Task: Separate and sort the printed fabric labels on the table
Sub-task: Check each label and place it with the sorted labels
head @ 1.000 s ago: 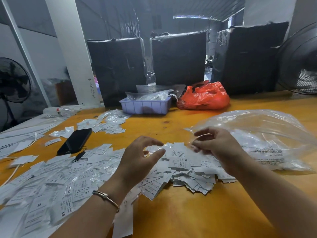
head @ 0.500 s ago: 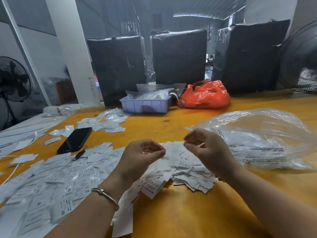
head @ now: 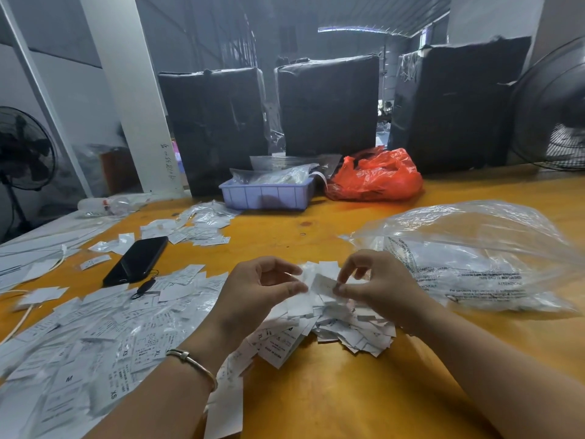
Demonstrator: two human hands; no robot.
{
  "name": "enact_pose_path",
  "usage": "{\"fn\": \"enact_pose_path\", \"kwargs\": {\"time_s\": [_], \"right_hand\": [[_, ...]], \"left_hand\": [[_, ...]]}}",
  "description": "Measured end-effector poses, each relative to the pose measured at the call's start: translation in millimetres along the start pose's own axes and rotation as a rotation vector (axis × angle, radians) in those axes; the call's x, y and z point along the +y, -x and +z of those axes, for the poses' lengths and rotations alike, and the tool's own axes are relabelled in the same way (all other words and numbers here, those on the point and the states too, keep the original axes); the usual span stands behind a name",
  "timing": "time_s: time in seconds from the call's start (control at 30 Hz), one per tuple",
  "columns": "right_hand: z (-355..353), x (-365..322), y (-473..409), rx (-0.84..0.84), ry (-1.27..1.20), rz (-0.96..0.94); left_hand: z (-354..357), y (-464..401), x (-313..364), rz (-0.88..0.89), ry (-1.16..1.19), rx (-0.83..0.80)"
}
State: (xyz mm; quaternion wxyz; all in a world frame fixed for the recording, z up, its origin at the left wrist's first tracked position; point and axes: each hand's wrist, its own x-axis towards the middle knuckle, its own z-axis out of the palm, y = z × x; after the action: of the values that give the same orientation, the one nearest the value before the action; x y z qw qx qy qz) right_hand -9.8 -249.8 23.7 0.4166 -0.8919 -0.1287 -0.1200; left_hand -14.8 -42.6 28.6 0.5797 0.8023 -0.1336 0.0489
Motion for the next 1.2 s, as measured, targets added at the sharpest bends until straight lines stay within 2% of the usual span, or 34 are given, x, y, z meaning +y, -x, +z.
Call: {"fn": "enact_pose_path", "kwargs": {"time_s": [0.13,0.33,0.5,0.67,0.93,1.2], "right_hand": [[-11,0,-1,0.111,-0.411,0.05],[-16,-8,-2,0.183,-0.623,-0.041],[-17,-21,4,0.241,-0.556,-0.204],[-16,-31,11,0.159,-0.568,-0.292],[-13,-33,12,0.162,-0.448,-0.307],[-16,-27,9,0.132,-0.461,-0.293]], "left_hand": [[1,1,1,0.02,0.036,-0.009],[3,3,4,0.09,-0.013,-0.037],[4,4,5,0.115,-0.036,-0.056],[4,4,6,0.125,-0.039,-0.06],[4,6,7,0.13,-0.03,-0.082],[2,5,7,0.088,0.074,-0.147]]}}
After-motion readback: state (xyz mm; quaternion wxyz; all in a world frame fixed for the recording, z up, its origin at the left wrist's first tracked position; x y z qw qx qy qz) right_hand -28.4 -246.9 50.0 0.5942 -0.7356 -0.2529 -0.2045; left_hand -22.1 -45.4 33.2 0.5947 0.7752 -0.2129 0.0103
